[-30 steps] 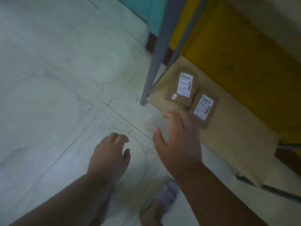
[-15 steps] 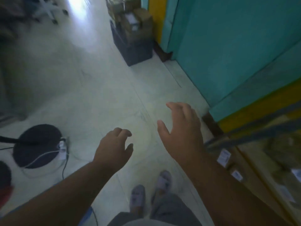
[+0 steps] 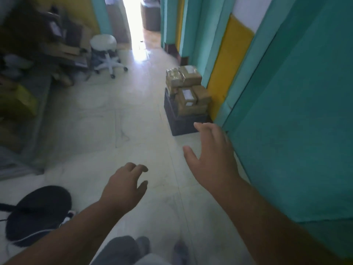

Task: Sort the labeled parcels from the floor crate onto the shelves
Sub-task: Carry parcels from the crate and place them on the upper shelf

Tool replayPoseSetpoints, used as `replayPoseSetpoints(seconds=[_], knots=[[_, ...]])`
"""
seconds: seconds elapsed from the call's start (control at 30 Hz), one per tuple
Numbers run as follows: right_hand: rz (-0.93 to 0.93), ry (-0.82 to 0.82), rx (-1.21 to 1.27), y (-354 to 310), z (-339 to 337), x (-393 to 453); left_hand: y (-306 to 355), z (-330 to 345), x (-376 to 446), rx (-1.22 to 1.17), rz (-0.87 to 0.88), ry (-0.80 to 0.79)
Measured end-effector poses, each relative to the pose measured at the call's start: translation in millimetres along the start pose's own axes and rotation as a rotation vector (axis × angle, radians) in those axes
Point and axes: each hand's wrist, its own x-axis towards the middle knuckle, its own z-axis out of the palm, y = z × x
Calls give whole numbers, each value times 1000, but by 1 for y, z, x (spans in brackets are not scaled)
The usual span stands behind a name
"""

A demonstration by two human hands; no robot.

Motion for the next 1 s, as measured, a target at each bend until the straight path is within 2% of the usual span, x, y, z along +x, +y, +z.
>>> replayPoseSetpoints(seconds=[0.13,0.33,0.53,0.77,1.0], knots=[[-63,3,38,-26,41,111,-49,-21,75,1,-106,19],[2,77,21,-45,65,253,-81,-75,237,74,37,-16],[98,143,-45,-10,62,366,-50,-106,409,27,179,-33],[117,128,-83,68,101,524,-21,-86,592,-40,156,-62],[100,86,-40,82,134,686,-58,-118,739,7,107,-78]])
